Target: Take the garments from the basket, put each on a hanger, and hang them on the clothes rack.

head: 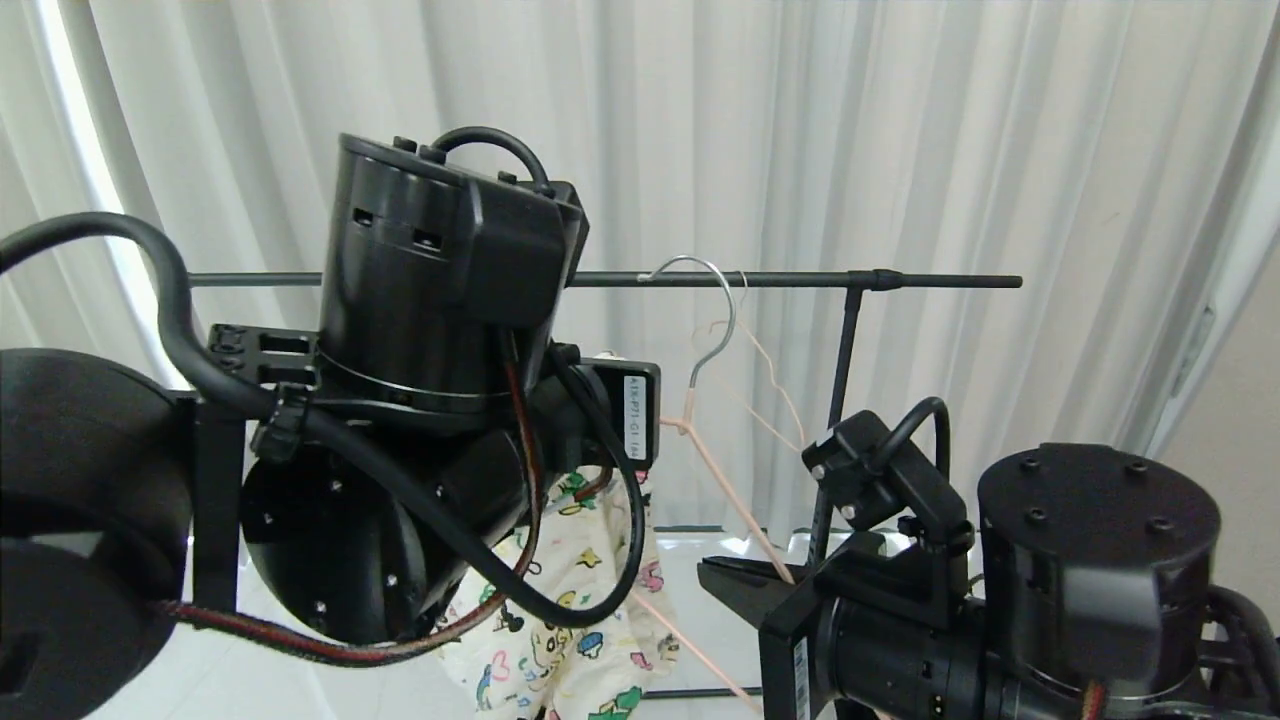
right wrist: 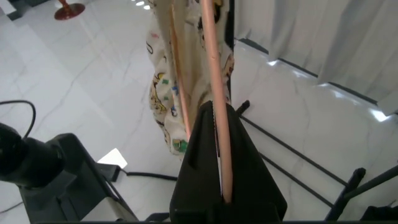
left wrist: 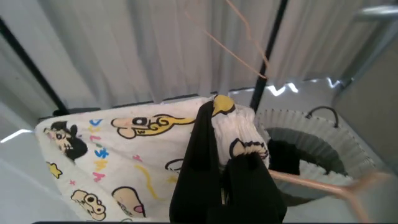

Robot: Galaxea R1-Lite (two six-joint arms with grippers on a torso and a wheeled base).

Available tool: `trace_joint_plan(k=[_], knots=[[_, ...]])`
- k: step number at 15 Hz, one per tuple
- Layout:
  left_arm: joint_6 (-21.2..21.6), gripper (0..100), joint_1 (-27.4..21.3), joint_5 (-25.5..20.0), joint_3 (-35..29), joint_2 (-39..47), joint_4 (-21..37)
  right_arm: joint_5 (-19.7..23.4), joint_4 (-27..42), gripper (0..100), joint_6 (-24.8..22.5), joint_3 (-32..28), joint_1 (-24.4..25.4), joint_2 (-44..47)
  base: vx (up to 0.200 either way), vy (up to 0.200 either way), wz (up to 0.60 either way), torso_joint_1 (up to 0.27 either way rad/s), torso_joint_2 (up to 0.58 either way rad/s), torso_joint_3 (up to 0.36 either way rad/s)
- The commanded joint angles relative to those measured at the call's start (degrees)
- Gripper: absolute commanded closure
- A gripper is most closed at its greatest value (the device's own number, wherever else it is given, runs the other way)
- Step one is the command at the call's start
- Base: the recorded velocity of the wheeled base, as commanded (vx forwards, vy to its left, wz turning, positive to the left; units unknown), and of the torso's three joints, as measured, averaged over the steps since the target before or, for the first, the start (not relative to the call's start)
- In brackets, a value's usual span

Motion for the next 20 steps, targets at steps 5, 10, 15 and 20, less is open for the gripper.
trace_joint_plan(k=[5, 10, 15, 20], knots=[[0.16, 100, -3.21, 0.32, 5.27, -2.69, -0.2, -0.72, -0.14, 100, 0.12, 0.09, -0.25, 1.91, 0.0, 0.0, 0.0, 0.0, 0.0, 0.0], [1.39, 0, -3.39, 0.14, 5.98, -3.66, -6.44, -1.34, -0.14, 100, -0.06, 0.01, -0.52, 2.0, 0.0, 0.0, 0.0, 0.0, 0.0, 0.0], [2.8, 0, -4.88, 0.05, 6.24, -4.1, -6.96, -3.98, -0.23, 100, -0.14, 0.36, -0.69, 1.21, 0.0, 0.0, 0.0, 0.0, 0.0, 0.0], [6.31, 0, -5.32, -0.03, 12.83, -9.46, -6.96, -4.85, -0.23, 100, -0.58, 0.45, -0.96, 0.07, 0.0, 0.0, 0.0, 0.0, 0.0, 0.0]])
